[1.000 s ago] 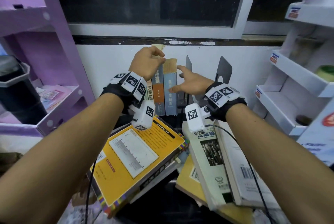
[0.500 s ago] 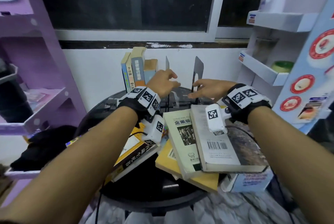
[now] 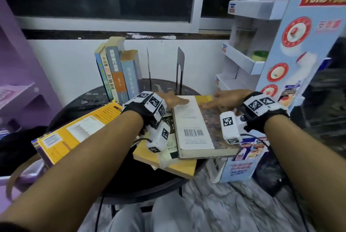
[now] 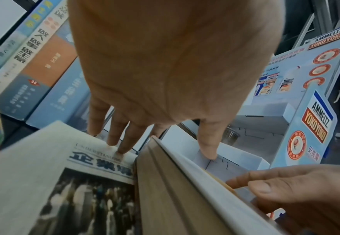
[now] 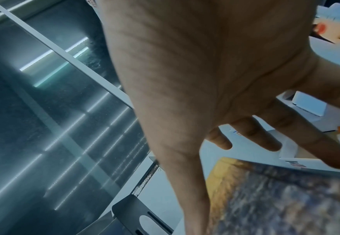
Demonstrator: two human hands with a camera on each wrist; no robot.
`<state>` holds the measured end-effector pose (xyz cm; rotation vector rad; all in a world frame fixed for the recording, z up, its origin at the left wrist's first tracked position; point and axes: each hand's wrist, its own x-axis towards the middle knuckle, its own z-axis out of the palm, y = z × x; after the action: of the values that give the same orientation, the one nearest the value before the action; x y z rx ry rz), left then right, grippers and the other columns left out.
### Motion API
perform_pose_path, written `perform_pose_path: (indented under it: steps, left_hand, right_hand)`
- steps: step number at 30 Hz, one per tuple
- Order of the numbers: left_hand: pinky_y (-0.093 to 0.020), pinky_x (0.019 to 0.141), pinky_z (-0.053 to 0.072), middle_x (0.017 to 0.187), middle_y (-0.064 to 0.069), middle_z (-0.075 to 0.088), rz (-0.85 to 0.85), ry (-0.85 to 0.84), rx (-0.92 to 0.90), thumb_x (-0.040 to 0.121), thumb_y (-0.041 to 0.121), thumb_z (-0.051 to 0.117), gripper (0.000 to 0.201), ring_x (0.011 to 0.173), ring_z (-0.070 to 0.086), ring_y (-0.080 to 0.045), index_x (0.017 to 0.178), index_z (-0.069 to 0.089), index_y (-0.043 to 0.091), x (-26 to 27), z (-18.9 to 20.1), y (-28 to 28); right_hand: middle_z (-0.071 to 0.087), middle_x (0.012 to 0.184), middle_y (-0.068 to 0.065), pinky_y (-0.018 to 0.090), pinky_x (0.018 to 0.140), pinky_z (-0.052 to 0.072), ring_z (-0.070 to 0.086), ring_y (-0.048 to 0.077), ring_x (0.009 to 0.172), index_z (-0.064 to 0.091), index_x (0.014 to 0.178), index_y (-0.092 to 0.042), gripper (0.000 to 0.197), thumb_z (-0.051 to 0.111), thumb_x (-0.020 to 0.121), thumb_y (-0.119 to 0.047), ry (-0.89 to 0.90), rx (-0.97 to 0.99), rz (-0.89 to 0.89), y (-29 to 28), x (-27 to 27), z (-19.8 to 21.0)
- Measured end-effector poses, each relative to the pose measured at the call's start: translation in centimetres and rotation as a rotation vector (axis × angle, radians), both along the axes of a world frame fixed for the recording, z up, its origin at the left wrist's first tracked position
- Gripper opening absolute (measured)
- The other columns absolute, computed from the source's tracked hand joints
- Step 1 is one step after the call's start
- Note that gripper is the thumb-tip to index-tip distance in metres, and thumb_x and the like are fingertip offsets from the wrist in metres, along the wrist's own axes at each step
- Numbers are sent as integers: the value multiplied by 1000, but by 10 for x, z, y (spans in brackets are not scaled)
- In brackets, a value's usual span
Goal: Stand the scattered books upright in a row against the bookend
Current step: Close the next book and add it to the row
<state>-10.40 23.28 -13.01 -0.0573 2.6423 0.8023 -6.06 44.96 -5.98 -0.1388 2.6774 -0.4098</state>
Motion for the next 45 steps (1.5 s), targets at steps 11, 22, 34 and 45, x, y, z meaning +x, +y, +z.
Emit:
perform_pose_path:
  steps: [11,22,34,45]
  left_hand:
    - [-37,114,26,159,-9,19,100,-27,-9,87,40,67,95,143,25,-30,153,6,10,47,35,17]
    - [-47,102,44,139,-9,46,157,1,80,55,48,78,111,124,49,-32,145,23,15,48,42,17]
    - [-40,91,49,128,-8,51,266,292,322,80,17,75,87,115,54,-30,146,19,13,39,76,-2]
    - [-44,94,51,135,-2,51,322,660,588,69,0,80,92,110,57,-24,143,32,24,37,90,-19]
  right_hand:
    - [71,110,14,44,95,50,68,32,99,69,111,-7,58,77,74,-51,-99,-189,18,-2,-1,-15]
    - [73,100,11,42,91,53,68,28,94,68,101,-5,58,78,71,-54,48,-147,21,-8,-8,-13]
    - [58,127,4,46,91,52,56,28,115,43,132,-15,111,86,42,-64,280,-350,-120,-32,-22,0]
    - [59,122,10,44,95,49,58,29,110,33,135,-17,91,88,65,-37,622,-592,-187,-59,-12,10]
